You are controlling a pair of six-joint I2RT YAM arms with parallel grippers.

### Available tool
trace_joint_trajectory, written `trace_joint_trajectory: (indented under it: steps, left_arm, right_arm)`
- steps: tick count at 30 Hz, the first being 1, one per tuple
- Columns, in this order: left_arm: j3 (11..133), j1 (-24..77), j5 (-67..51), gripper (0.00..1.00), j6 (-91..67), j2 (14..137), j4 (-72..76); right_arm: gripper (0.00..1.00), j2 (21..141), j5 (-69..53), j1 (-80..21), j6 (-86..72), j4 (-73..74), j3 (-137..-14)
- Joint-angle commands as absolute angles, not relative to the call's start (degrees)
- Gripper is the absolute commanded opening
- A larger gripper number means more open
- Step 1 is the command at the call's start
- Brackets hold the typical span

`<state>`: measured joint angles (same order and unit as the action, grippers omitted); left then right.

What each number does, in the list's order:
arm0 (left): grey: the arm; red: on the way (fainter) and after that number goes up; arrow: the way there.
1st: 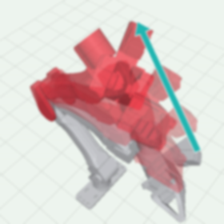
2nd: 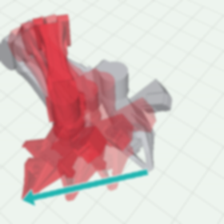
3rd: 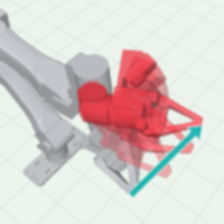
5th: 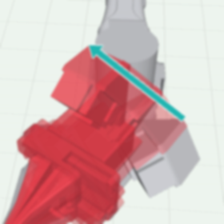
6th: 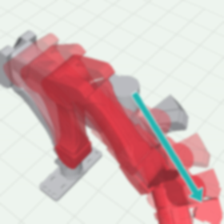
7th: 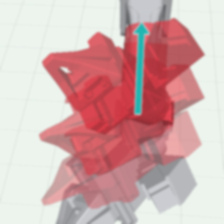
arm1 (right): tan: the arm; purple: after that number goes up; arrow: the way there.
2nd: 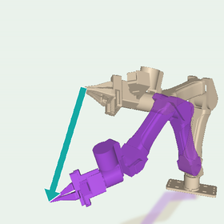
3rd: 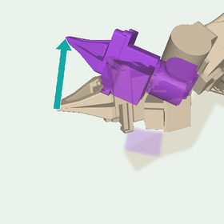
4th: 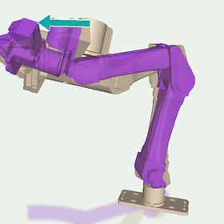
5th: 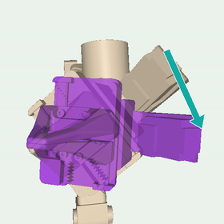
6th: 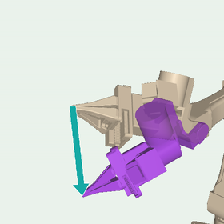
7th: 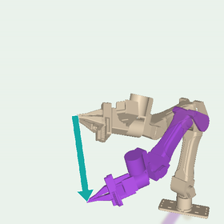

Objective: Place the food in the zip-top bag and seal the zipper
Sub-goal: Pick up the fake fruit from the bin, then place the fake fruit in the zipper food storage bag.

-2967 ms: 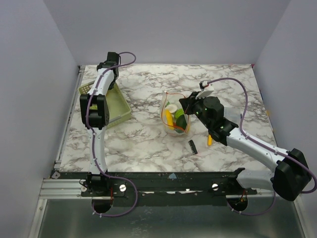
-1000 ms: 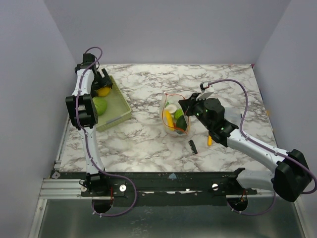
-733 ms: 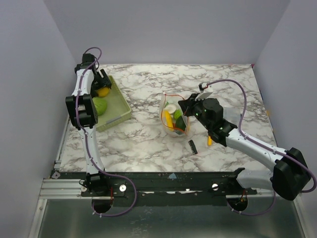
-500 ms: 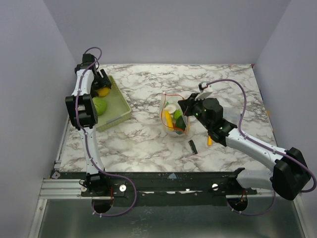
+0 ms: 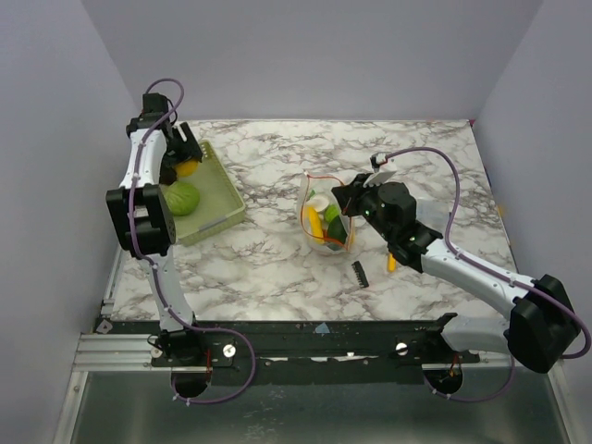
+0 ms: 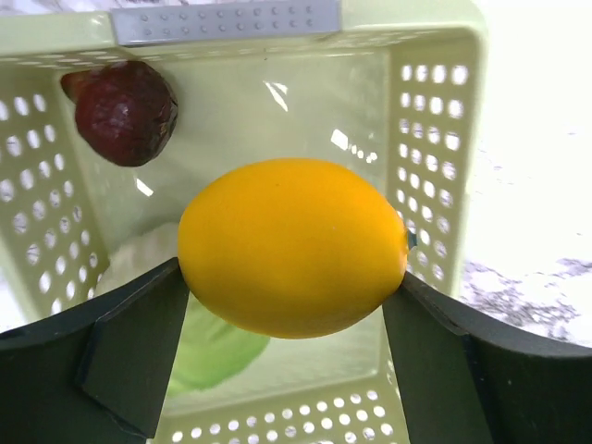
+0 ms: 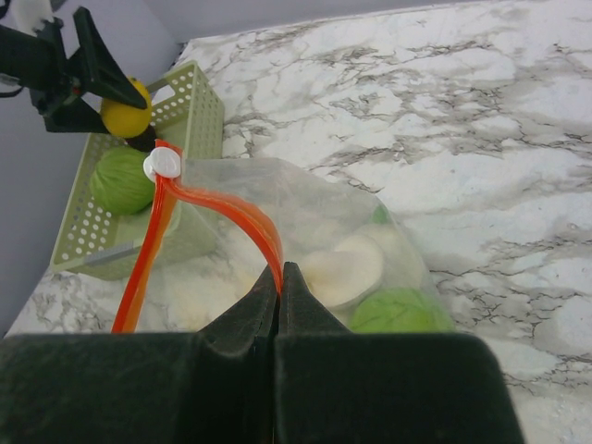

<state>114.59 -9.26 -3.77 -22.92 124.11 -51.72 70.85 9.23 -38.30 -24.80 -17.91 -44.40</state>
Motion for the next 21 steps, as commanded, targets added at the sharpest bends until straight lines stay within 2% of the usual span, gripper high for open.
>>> trace_joint_trajectory:
  steps: [1,7,12,17,21]
  left_arm:
    - [112.1,-9.1,-6.7,0.02,-22.8,115.8,-50.5]
    - [103.3,-5.3,-15.6,0.0,-22.1,104.2,-47.7]
    - [94.4,3.6,-26.4,0.0,-20.8,92.5,-41.3]
    - [82.7,15.5,-35.5,0.0,-22.7,82.4,-27.3]
    - [73.6,23.4,-36.4,0.0,-20.9,75.7,-15.8]
  right_arm:
    - [0.01,71.4,8.1,-38.5,-24.3,-18.4,-45.5]
    - [0.01,72.0,6.3,-38.6,-24.6,-17.8,-46.1]
    - [0.01,72.3,5.7,-38.5,-24.8,-17.3,-46.3]
    - [0.01,73.0,5.2,-38.5,-24.9,-17.3,-46.5]
    - [0.01,72.7,6.3,-38.5,-24.6,-17.4,-46.4]
